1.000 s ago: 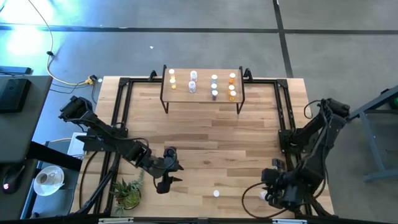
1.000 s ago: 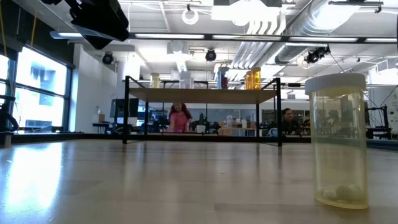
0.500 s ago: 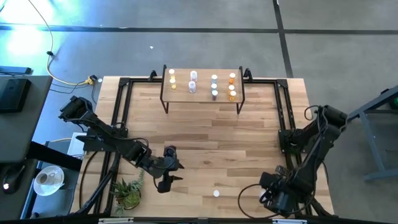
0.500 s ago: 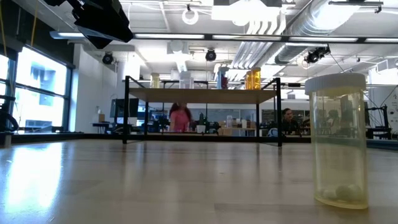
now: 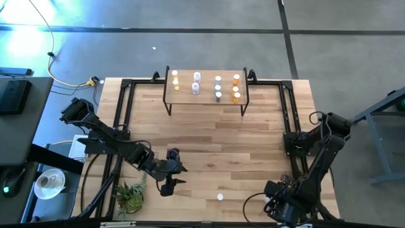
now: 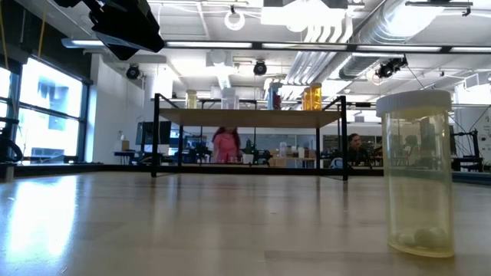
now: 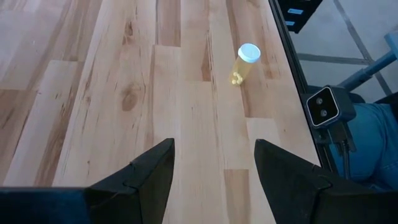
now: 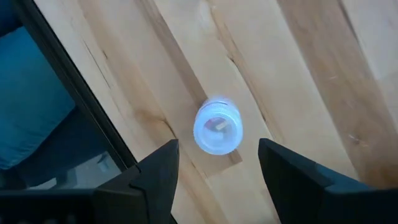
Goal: Pick and place medicine bottles onto shelf by color
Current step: Put the transparent pill bottle on the shelf aligned with the transparent pill bottles
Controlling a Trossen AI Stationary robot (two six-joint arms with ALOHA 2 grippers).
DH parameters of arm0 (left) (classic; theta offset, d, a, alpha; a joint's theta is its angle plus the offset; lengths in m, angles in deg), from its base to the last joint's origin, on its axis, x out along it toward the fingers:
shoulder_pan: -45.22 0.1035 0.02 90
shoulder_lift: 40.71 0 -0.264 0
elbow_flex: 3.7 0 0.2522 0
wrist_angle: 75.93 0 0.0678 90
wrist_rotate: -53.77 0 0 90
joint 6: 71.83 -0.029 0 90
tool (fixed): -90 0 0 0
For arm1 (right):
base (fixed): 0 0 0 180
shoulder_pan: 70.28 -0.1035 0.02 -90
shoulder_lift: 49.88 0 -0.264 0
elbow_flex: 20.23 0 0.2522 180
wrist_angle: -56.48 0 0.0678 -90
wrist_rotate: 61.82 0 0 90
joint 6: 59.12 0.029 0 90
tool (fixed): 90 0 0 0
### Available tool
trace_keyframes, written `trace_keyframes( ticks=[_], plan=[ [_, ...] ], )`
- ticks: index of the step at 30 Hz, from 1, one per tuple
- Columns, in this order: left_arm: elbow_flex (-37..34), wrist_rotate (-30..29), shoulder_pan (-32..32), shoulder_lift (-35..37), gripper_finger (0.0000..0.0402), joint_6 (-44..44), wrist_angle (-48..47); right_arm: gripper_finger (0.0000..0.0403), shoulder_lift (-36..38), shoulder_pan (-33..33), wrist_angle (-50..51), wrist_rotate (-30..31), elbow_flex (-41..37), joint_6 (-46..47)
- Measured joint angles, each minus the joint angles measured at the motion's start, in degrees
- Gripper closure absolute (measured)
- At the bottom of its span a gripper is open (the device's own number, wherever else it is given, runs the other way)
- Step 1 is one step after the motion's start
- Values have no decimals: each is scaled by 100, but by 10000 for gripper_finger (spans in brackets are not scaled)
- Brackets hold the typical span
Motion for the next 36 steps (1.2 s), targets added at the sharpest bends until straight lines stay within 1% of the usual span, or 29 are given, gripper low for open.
trace_keyframes(
  ticks=[4, 8, 15, 23, 28, 36],
  plan=[
    [0, 0, 0, 0, 190, 0, 0, 192, -137, -21, -152, -126, 0, -6],
    [-1, 0, 0, 0, 190, 0, 0, 192, -254, -87, -123, -125, 0, -33],
    [-1, 0, 0, 0, 190, 0, 0, 192, -479, -71, -126, 167, -2, -47],
    [-1, 0, 0, 0, 190, 0, 0, 194, -601, -63, -130, 155, -4, -48],
    [-2, 0, 0, 0, 190, 0, 0, 210, -601, 6, -153, 203, -4, -46],
    [0, 0, 0, 0, 190, 0, -2, 248, -601, 144, -338, 82, -4, -46]
  ],
)
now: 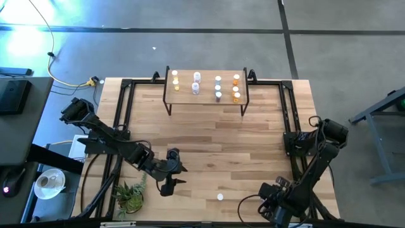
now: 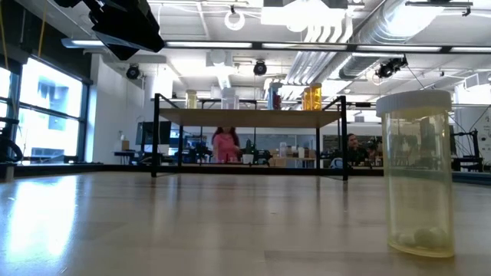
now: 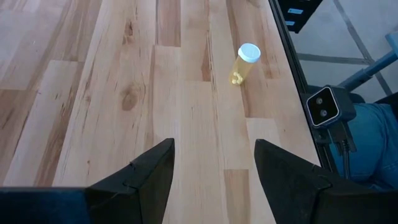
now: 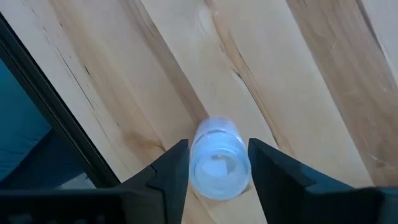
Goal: Pick and place medicine bottles onto shelf by color
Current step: Put the transparent pill bottle on the shelf aligned with the transparent pill bottles
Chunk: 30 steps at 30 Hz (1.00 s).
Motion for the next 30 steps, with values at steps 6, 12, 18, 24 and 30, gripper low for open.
trace_keyframes(
  ticks=[6, 12, 18, 24, 30],
  plan=[
    [0, 0, 0, -2, 190, 0, 0, 262, 0, 11, -2, -148, 0, 52],
    [0, 0, 0, -2, 190, 0, 0, 246, 0, 11, -47, -253, 0, 61],
    [-1, 2, -1, 0, 190, 0, 0, 228, 0, 7, -43, -265, -2, 50],
    [-2, 2, -2, 0, 190, 0, 0, 225, 0, 8, 60, -559, -2, 49],
    [-1, 2, 0, 0, 190, 0, -1, 226, -13, 7, 21, -597, -2, 59]
  ],
)
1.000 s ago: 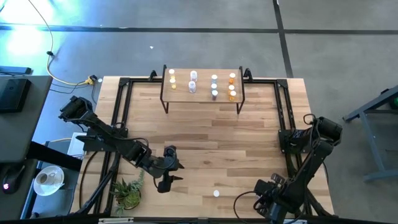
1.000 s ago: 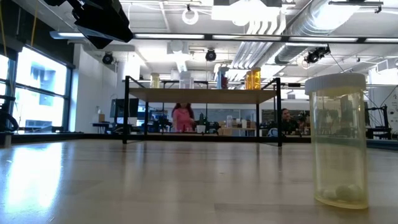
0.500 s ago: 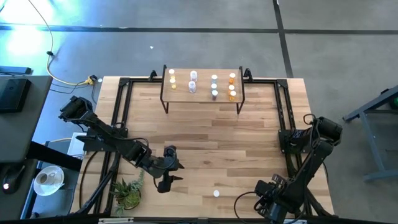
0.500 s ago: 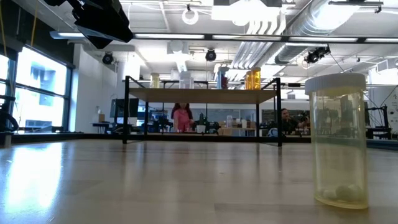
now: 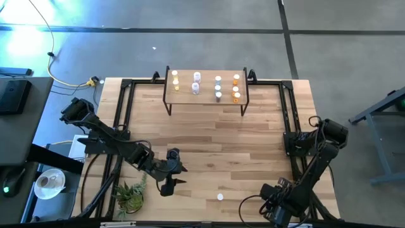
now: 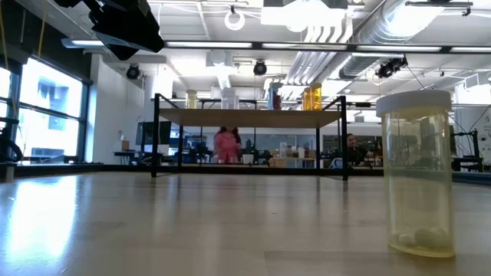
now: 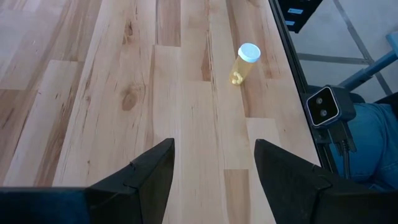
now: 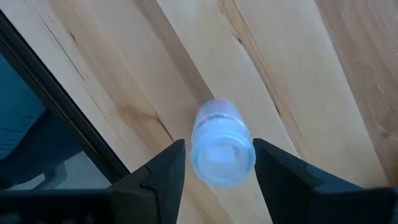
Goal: Pick and place medicine bottles onto shelf by color
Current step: Put the transparent pill bottle on the shelf aligned with the transparent pill bottles
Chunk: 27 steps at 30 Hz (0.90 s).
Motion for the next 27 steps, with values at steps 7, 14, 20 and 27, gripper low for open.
trace_keyframes(
  ticks=[7, 14, 20, 27],
  plan=[
    [0, 17, -1, -1, 190, 0, -2, 229, -3, 4, 0, -111, 0, 4],
    [0, 17, -2, -2, 190, 0, -2, 285, -3, 11, -2, -111, 2, -7],
    [0, 17, -2, -1, 190, -38, -4, 287, 0, 11, -1, 5, 2, -234],
    [1, 12, -2, 0, 190, -405, -6, 281, 0, 173, -14, 733, 2, -988]
  ],
)
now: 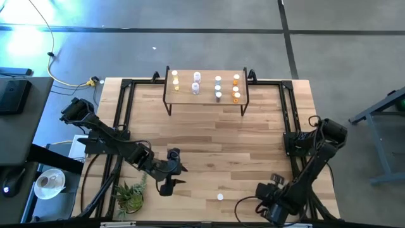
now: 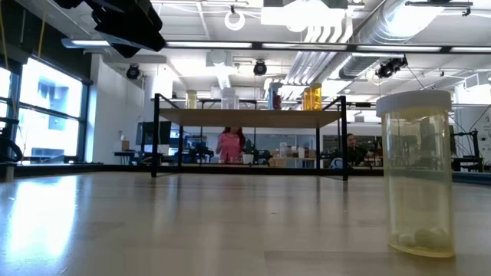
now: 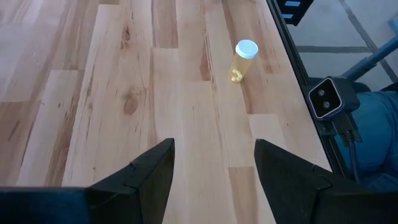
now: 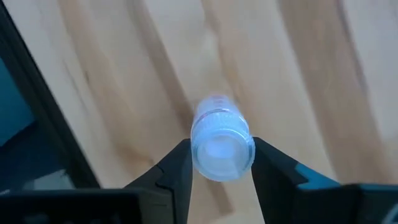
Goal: Pick and place medicine bottles onto shelf by color
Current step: Put the transparent pill bottle on the shelf aligned with the transparent pill bottles
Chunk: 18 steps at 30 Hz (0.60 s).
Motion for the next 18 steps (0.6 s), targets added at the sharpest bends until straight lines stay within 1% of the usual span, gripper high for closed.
trace_keyframes(
  ticks=[8, 14, 18],
  plan=[
    [-1, -42, 2, -2, 190, -2, 0, 283, 0, 456, 139, 842, 122, -1077],
    [0, -33, 54, -2, 190, -2, -153, 283, 0, 848, 342, 1465, 604, -2203],
    [0, -128, 210, -2, 190, 3, -452, 283, 2, 1184, 351, 1656, 976, -3039]
  ],
)
